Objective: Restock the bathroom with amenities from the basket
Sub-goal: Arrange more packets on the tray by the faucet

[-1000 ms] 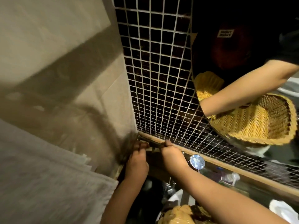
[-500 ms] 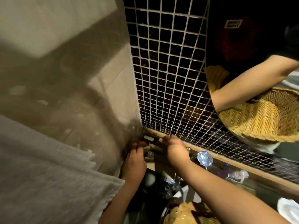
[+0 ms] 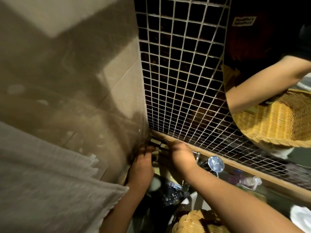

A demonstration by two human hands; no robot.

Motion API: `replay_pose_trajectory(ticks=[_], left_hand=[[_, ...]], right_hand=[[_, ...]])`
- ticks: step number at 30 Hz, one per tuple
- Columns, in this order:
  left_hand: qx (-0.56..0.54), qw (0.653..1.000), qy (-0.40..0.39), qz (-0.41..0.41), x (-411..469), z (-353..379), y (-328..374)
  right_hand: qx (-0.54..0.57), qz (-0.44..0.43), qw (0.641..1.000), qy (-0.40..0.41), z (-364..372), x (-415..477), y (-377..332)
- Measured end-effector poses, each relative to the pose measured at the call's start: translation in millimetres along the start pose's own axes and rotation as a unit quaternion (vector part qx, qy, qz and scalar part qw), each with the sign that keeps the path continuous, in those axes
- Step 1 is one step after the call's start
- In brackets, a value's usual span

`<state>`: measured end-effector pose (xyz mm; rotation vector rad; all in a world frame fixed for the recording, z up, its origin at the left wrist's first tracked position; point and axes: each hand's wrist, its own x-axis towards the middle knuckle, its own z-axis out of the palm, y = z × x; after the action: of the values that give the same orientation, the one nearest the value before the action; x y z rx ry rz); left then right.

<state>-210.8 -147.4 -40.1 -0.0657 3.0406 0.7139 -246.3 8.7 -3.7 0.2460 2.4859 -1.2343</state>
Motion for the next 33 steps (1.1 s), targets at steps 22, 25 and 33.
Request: replay_pose_trajectory(ticks=[22,25,33], left_hand=[[0.172,0.974,-0.130,0.067,8.6,18.0,14.8],[0.199,0.963,-0.168,0.073,10.0,26.1,17.8],[0.234,0.942,-0.219,0.097,13.7,24.7,27.8]], right_hand=[[-0.397,-0.168,0.902,0.004,-28.7,-25.4,14.6],[-0.427,-0.127,0.895,-0.002,-25.6,-25.8,12.7],[-0.406,-0.043,0.913,0.014,-24.2,-29.5,5.3]])
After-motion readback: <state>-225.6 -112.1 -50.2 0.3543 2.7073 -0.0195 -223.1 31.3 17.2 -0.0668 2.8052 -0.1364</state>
